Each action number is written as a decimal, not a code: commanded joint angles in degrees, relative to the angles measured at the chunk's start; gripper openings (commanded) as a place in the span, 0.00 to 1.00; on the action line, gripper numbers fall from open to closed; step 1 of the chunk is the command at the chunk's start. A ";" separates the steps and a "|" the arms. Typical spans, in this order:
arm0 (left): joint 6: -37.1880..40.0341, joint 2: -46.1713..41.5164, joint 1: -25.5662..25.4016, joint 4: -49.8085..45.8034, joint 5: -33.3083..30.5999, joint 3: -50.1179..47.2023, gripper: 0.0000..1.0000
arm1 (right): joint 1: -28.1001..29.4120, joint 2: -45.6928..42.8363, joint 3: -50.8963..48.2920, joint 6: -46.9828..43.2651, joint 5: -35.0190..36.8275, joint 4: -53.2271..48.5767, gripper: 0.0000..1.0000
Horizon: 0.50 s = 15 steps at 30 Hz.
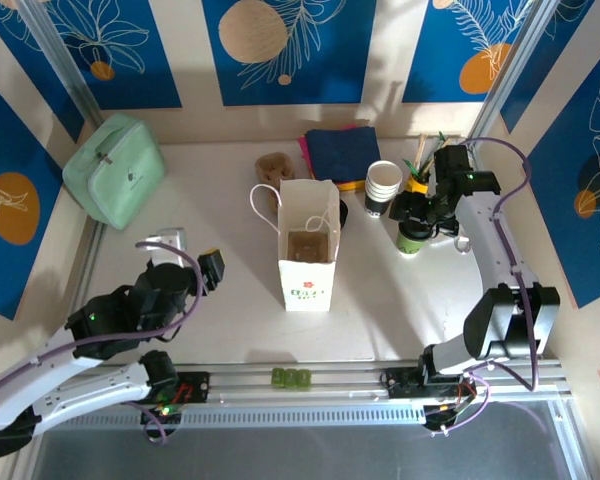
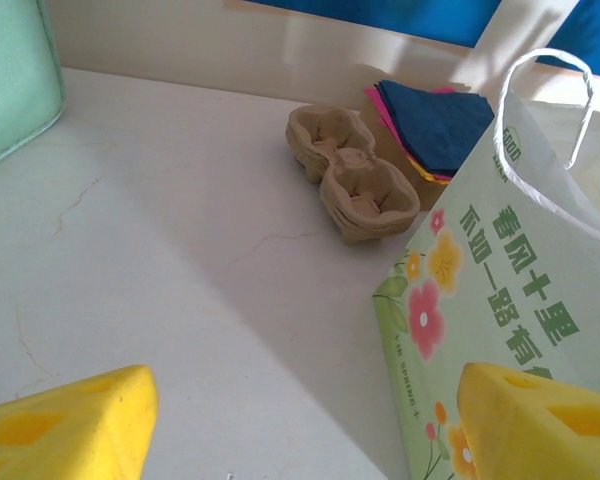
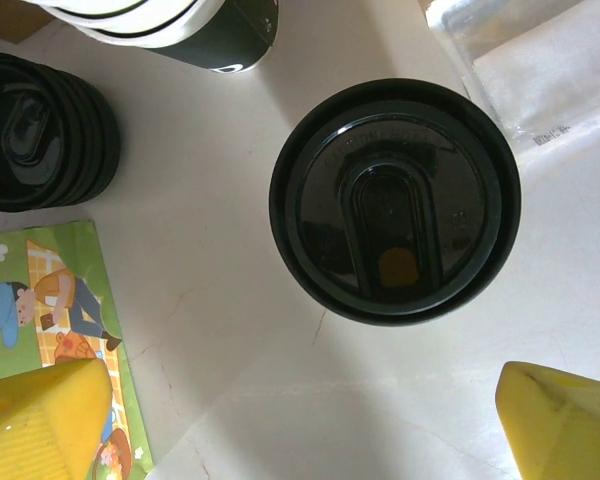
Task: Pack the takeout coffee
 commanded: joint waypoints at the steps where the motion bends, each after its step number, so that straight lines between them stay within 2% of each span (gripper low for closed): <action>1: 1.34 -0.83 0.62 1.85 1.16 -0.63 0.79 | -0.50 1.24 1.70 -1.17 0.81 -1.05 0.99; 8: 1.40 -0.89 0.58 1.68 1.88 -1.10 0.80 | -1.53 3.51 3.22 -2.40 1.99 -0.91 1.00; 15: 1.29 -1.25 0.56 1.68 2.02 -1.45 0.80 | -1.76 7.72 6.07 -4.11 3.07 -2.60 0.88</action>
